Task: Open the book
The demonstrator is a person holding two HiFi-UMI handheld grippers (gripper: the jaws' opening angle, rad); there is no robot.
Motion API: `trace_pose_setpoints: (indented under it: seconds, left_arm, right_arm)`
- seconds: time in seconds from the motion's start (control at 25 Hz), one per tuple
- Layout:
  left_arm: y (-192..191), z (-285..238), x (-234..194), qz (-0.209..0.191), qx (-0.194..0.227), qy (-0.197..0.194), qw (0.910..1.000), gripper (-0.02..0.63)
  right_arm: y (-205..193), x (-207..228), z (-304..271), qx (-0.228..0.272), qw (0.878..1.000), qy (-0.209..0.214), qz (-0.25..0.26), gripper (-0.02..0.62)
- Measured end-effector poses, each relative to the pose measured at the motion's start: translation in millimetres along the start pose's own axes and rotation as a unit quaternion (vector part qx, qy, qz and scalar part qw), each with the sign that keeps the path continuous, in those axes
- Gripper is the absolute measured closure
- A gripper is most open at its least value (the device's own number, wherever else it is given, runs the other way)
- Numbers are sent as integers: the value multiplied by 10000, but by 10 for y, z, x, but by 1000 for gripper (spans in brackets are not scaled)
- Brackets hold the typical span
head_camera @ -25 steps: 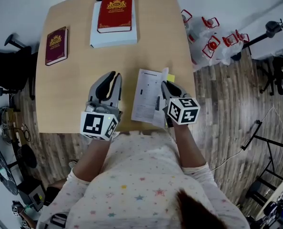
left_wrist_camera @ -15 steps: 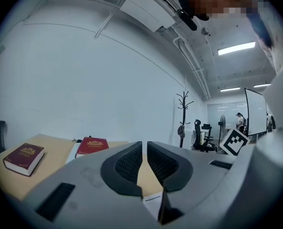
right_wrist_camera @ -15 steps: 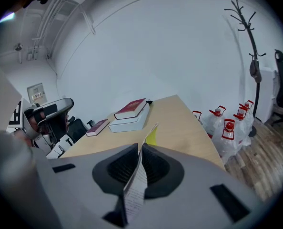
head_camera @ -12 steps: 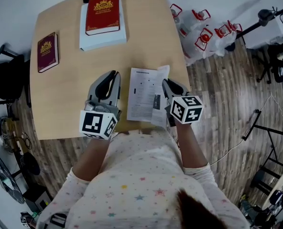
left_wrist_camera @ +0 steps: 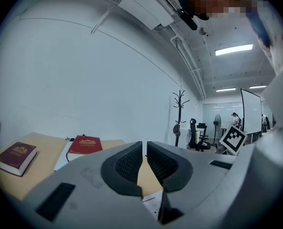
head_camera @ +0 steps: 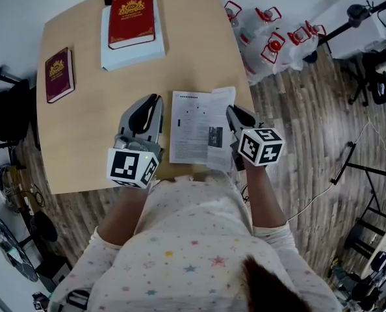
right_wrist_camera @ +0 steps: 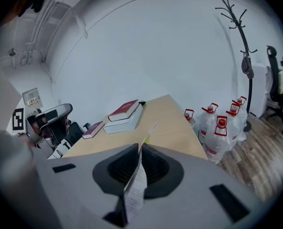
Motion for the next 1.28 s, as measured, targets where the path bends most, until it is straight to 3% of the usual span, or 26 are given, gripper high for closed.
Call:
trace_pose_setpoints:
  seconds: [1.28]
  left_arm:
    - [-94, -66, 85, -13, -185, -140, 9997, 571]
  right_arm:
    - [-124, 494, 334, -124, 9978, -634, 168, 574]
Point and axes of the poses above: the fingertips, and each gripper's own axes: z backward along the fingers, x to its right, y out of its top, the point moved 7 cm from there along z, backward along the fingers, and after that the axes turned 5 degrees about y, right-handed, at the moved point
